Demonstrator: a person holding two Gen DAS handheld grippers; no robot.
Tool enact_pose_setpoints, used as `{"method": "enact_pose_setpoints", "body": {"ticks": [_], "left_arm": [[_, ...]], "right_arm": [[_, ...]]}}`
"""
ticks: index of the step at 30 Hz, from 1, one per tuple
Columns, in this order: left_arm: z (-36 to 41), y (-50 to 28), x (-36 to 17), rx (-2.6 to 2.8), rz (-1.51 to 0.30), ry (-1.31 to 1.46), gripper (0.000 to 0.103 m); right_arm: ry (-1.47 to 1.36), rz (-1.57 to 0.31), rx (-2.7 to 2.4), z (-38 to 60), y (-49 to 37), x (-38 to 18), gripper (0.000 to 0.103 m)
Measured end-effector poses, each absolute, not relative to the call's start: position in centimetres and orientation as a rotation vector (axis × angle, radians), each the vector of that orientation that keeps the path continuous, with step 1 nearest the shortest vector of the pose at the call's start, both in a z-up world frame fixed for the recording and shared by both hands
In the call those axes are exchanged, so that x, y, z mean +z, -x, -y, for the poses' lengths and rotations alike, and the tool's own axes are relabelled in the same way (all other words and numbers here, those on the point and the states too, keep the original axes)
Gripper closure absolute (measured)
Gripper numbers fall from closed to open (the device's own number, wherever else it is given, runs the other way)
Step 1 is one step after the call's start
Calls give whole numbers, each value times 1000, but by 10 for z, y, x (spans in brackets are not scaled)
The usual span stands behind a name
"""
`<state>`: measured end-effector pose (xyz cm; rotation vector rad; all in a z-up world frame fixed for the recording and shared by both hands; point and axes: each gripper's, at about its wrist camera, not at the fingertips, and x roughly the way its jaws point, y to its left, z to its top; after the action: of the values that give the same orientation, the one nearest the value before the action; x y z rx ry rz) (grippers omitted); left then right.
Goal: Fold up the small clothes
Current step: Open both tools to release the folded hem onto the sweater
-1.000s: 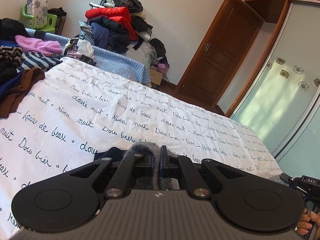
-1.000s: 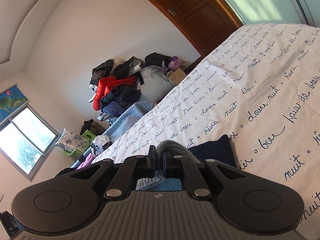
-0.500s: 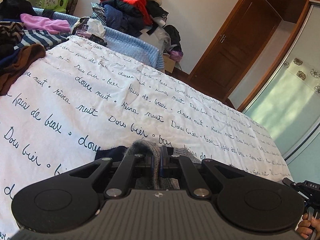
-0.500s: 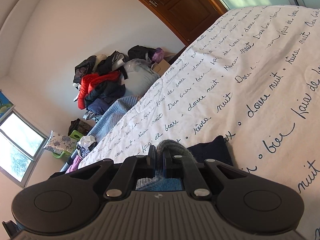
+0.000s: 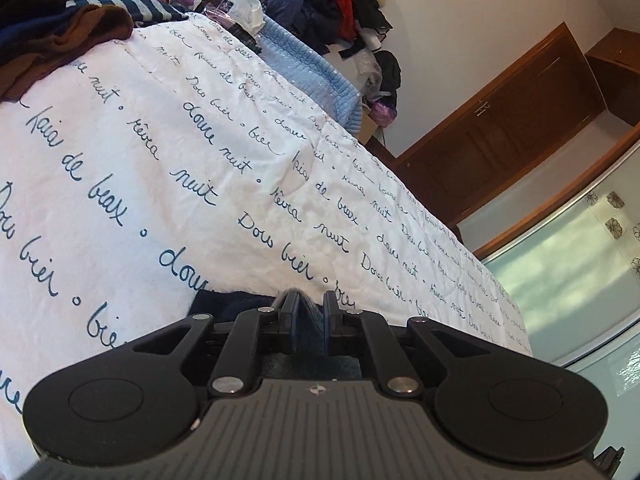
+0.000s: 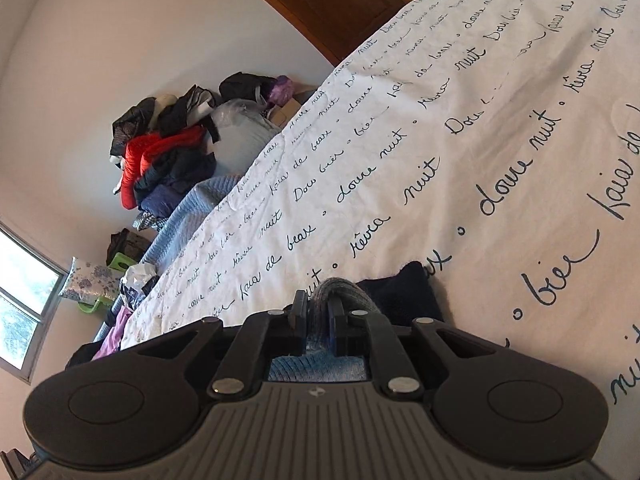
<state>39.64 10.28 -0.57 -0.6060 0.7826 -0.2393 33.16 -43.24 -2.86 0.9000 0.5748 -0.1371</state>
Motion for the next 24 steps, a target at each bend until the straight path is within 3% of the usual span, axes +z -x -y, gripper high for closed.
{"method": "enact_pose_setpoints", "body": {"ticks": [2,6,24], "left_arm": [[-104,-395,-1,-228,-761,583,93],[-108,-389,8,-218,-734,551,91],[-47,-361,4,-565,-833,321,75]], "right_arm": [[-877,-578,-140,431,-334,-27,86],[-808,-540,-164,428,-333,-18,34],[-854,-582,44,415,-347,-10,32]]}}
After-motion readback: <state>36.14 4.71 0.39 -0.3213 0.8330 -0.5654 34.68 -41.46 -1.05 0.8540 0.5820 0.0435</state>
